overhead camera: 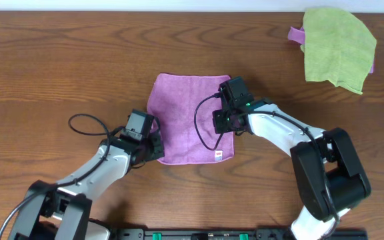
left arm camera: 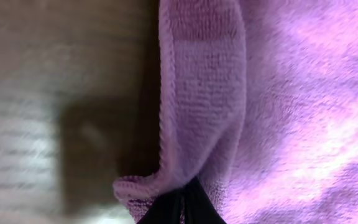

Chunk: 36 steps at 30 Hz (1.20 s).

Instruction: Fold the cloth

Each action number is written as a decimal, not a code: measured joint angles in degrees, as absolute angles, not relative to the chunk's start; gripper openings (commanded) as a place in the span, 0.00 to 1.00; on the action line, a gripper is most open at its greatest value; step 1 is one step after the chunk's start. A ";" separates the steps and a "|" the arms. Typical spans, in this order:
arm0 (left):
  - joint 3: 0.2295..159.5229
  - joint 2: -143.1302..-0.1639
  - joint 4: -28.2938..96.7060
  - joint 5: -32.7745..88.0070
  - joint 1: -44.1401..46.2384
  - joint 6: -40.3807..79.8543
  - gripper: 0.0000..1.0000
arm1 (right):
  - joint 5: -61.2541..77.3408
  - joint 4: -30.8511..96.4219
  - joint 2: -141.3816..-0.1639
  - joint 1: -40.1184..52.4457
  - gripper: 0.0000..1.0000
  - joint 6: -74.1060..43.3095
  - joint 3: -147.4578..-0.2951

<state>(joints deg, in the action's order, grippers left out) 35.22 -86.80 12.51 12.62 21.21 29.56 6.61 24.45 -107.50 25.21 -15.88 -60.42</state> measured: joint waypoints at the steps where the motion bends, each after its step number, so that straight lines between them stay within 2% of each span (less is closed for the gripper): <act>1: 35.48 -87.31 11.88 12.93 21.21 29.56 0.06 | 6.61 24.45 -107.50 25.21 0.01 -15.88 -60.42; 5: 36.21 -88.68 10.35 13.65 21.21 28.75 0.06 | 6.61 24.45 -107.50 25.21 0.01 -15.88 -60.42; 27: 41.08 -88.75 35.79 10.33 21.47 31.64 0.06 | 6.59 24.43 -107.50 25.21 0.01 -15.88 -60.42; 36: 43.38 -90.59 38.94 7.25 21.87 31.75 0.06 | 6.61 24.45 -107.50 25.21 0.01 -15.88 -60.42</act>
<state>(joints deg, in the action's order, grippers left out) 43.38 -90.59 38.94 7.25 21.87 31.75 6.61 24.45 -107.50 25.21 -15.88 -60.42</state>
